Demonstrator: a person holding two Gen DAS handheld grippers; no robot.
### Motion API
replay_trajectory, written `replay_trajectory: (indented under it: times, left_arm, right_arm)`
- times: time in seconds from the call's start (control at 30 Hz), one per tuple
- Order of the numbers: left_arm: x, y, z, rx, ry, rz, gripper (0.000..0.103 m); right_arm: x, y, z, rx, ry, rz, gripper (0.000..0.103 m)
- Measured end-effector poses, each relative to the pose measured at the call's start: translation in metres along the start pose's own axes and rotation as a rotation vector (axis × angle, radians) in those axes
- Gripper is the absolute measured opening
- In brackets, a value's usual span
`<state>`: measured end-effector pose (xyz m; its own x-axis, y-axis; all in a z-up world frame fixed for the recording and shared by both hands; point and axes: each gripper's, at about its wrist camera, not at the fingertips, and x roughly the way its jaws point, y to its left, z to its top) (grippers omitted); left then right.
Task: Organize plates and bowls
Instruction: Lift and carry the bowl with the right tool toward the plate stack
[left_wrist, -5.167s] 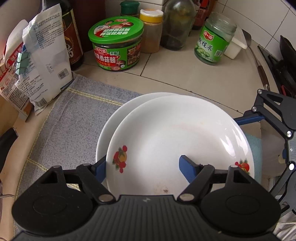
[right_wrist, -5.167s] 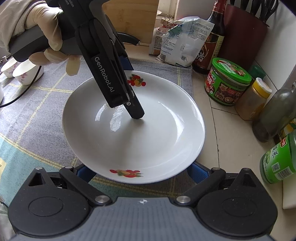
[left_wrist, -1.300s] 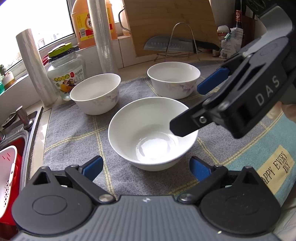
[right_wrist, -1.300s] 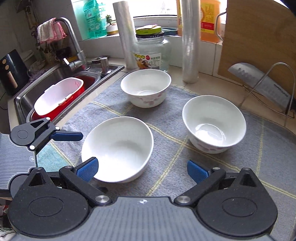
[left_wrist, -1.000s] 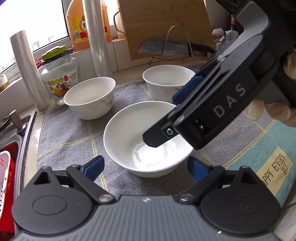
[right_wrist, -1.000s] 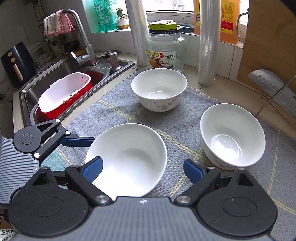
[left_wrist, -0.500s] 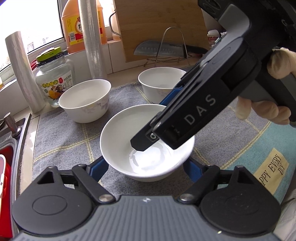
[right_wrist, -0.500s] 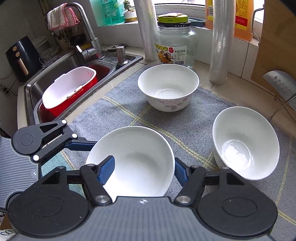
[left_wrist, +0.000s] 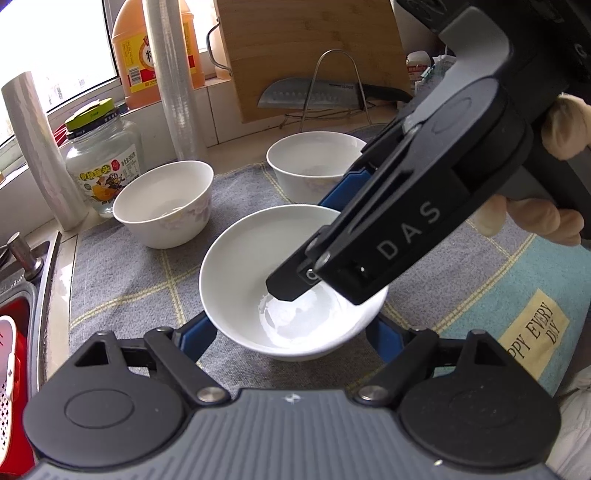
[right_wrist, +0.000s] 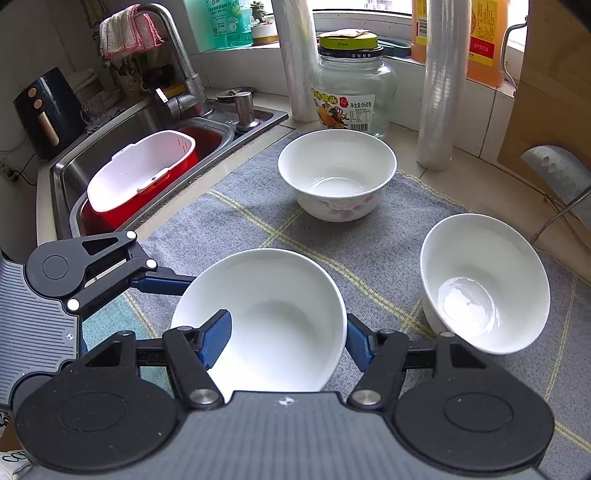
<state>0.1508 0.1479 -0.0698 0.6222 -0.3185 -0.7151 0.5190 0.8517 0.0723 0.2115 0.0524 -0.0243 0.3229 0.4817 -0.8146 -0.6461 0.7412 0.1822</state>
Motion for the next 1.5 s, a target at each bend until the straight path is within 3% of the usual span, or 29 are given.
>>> replay_trajectory:
  times: [0.43, 0.93, 1.5]
  left_arm:
    - [-0.006, -0.038, 0.02, 0.081, -0.017, -0.091, 0.087]
    - [0.023, -0.095, 0.051, 0.199, -0.038, -0.229, 0.087]
    - [0.064, -0.13, 0.072, 0.217, -0.026, -0.283, 0.087]
  right_arm:
    - [-0.047, -0.013, -0.032, 0.062, -0.044, -0.078, 0.071]
    - [-0.091, -0.059, -0.085, 0.205, -0.069, -0.212, 0.071]
    - [-0.095, -0.109, -0.113, 0.289, -0.058, -0.276, 0.071]
